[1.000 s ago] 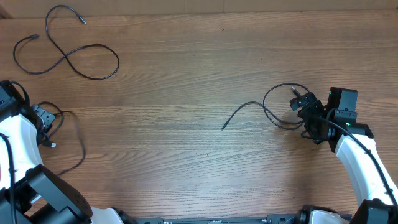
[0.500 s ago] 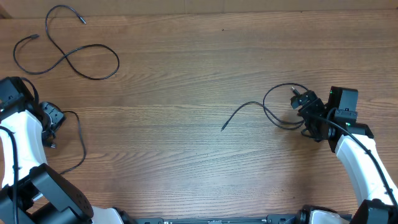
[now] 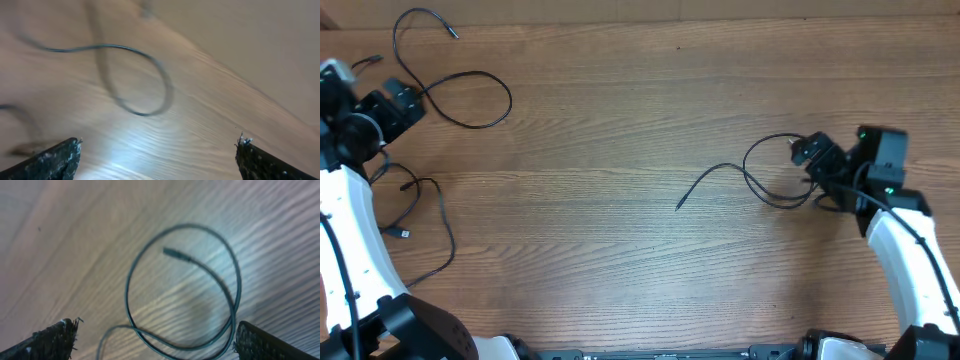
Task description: Untangle cables
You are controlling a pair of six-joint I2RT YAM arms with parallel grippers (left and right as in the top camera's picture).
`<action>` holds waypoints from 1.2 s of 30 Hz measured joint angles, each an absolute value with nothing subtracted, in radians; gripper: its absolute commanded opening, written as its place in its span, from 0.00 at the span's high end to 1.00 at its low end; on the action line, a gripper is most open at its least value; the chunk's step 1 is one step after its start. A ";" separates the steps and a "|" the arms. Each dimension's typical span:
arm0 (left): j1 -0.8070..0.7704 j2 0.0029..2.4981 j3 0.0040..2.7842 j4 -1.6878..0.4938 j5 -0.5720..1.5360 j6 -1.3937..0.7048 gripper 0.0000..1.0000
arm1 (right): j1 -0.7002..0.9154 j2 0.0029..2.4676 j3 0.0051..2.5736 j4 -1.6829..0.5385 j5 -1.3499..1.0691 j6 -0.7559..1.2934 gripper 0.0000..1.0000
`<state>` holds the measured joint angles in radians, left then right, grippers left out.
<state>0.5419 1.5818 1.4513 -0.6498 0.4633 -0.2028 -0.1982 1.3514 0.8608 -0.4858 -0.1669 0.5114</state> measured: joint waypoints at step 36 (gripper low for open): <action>0.191 1.582 1.451 -0.677 0.309 -0.149 0.00 | -0.194 1.739 0.912 -0.512 -0.060 0.290 0.96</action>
<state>0.1913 1.5822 1.4513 -0.6765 0.3088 -0.1490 -0.1940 1.7390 0.9119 -0.5121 -0.0597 0.2897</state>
